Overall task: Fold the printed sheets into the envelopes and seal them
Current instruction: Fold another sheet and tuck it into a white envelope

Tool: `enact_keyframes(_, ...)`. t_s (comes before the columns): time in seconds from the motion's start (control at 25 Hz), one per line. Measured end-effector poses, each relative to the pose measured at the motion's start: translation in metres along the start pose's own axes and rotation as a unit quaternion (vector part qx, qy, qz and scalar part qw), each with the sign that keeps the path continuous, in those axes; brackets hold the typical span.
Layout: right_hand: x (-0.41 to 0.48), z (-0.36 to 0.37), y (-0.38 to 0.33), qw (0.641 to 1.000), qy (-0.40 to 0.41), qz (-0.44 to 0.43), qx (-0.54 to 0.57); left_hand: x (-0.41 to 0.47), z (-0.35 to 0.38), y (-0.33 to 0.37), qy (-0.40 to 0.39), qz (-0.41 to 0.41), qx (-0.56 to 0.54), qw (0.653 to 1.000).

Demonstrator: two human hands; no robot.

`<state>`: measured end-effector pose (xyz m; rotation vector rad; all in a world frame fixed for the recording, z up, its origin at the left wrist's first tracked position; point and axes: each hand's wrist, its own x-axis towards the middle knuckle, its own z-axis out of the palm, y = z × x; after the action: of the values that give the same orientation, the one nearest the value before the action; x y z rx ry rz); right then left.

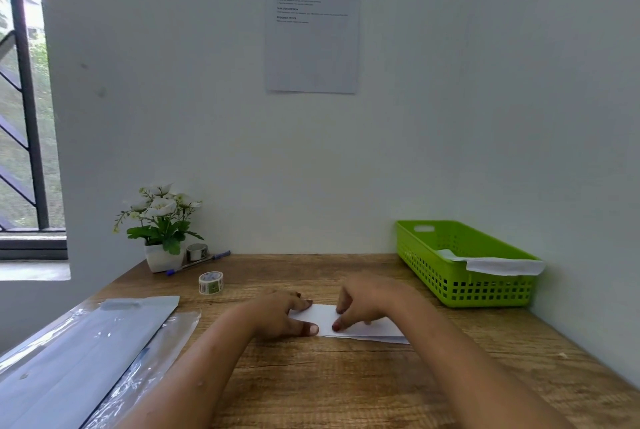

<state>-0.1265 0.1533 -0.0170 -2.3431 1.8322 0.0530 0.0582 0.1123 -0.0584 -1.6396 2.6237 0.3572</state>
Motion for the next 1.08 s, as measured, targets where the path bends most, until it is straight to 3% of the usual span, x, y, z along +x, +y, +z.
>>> enact_keyframes(0.4,-0.001,-0.01,0.022,0.992,-0.003,0.123,0.006,0.002,0.002,-0.001,0.003,-0.002,-0.024,1.0)
enact_keyframes(1.08,-0.005,-0.008,0.017,0.983,0.051,0.163,-0.074,0.0,0.0,0.001,0.016,0.006,-0.037,0.999)
